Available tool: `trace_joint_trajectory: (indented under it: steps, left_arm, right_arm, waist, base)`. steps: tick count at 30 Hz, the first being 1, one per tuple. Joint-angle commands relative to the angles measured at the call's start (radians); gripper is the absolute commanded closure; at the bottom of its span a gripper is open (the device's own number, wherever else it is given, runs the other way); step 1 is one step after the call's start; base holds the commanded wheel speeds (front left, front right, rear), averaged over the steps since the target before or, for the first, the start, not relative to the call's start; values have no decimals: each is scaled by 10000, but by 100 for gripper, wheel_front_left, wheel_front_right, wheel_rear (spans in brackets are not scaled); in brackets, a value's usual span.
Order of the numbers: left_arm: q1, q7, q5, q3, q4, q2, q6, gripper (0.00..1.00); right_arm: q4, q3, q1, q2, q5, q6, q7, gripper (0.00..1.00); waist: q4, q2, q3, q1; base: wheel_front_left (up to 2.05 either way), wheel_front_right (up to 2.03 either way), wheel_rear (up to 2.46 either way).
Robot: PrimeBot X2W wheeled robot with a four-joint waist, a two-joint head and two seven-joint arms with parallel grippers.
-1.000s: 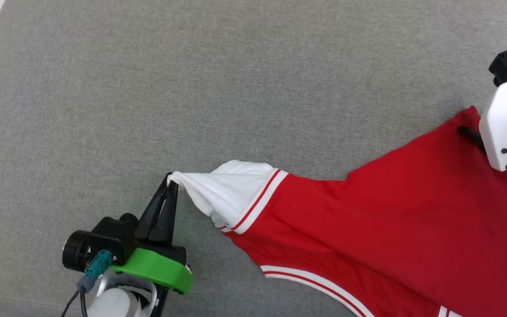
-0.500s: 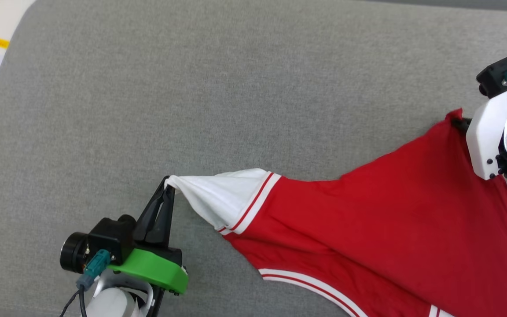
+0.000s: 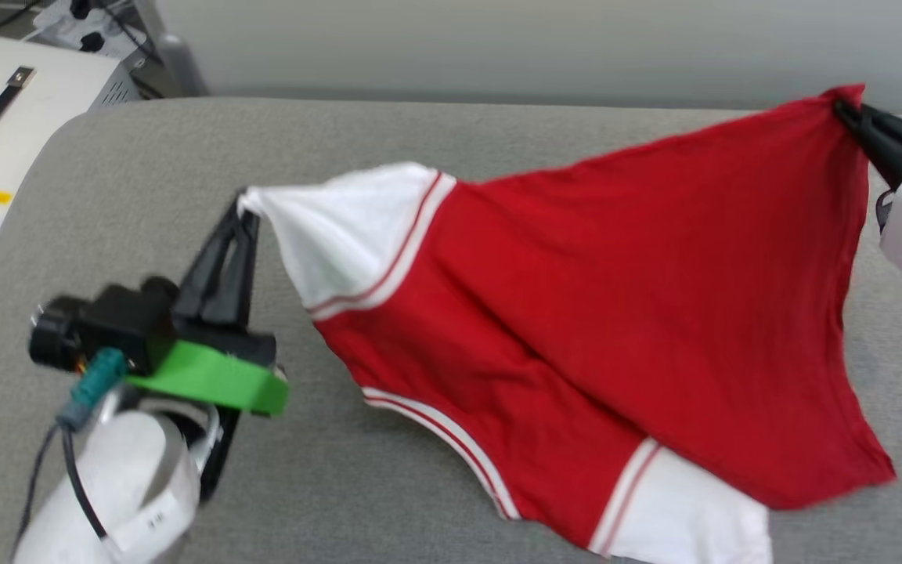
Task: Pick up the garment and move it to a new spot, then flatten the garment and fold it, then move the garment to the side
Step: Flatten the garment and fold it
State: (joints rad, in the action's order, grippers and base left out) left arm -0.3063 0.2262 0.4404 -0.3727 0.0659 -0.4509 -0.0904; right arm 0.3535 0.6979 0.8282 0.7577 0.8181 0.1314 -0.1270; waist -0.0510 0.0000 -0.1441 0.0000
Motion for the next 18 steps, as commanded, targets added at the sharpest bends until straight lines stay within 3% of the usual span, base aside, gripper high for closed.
trace_joint_trajectory:
  steps: [1, 11, 18]
  left_arm:
    - [-474, -51, -93, 110, 85, -97, 82, 100]
    - [-3745, -871, -457, 210, 159, -540, 754, 100]
    - [-6537, -1213, -781, -174, -654, -234, 1426, 100]
  right_arm:
    - [-146, -124, -111, 34, -99, -7, 130, 100]
    - [-1250, -1845, 160, -220, -764, -7, 426, 100]
    - [-1674, -2971, 757, -635, -1353, -7, -64, 100]
  waist:
    - [424, 0, 371, 0]
    - [858, 0, 173, 0]
    - [1023, 0, -675, 0]
  base:
    - [0, 0, 0]
    - [0, 0, 0]
    - [0, 0, 0]
